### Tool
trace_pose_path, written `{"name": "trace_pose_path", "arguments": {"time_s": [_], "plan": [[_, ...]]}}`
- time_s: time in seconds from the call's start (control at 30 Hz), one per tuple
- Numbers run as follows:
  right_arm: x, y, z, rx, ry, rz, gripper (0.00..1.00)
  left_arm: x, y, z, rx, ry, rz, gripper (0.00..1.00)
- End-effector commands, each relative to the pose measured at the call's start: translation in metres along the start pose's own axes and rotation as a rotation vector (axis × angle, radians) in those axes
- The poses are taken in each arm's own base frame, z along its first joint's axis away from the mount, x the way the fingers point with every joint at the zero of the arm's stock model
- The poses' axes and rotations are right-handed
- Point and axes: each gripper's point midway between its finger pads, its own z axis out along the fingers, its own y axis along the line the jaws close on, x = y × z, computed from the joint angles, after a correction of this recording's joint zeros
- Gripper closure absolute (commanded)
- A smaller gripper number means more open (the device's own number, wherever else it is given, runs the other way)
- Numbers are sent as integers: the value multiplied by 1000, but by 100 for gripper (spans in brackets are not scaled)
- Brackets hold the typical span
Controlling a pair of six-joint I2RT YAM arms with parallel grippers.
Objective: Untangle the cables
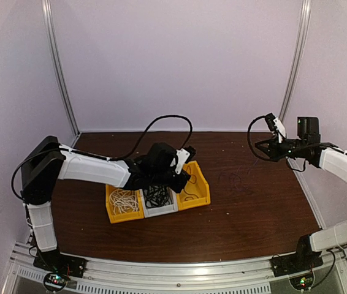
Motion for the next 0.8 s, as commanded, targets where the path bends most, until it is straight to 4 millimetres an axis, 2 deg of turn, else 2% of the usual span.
{"name": "trace_pose_path", "arguments": {"time_s": [0.0,0.07,0.13,0.2,0.27,0.4,0.6,0.77], "plan": [[-6,5,1,-28,-14,-17,100,-16,-11,12,61,-36,-23,100],[-11,6,-1,-27,-22,-23,100,-13,-15,14,84,-20,-29,99],[-20,8,-4,-30,-35,-29,100,-14,-16,11,89,-7,-35,84],[-38,13,-8,-40,-54,-52,100,-20,-14,4,76,-11,-36,73],[-58,20,-10,-44,-68,-86,100,-29,-14,-8,75,-27,-36,65],[-105,35,-17,-60,-113,-143,100,-52,-4,-41,21,-99,-39,51],[-180,72,-25,-118,-196,-229,100,-78,6,-92,-17,-225,-65,44],[-230,122,-29,-212,-270,-288,100,-83,23,-132,-92,-308,-98,44]]}}
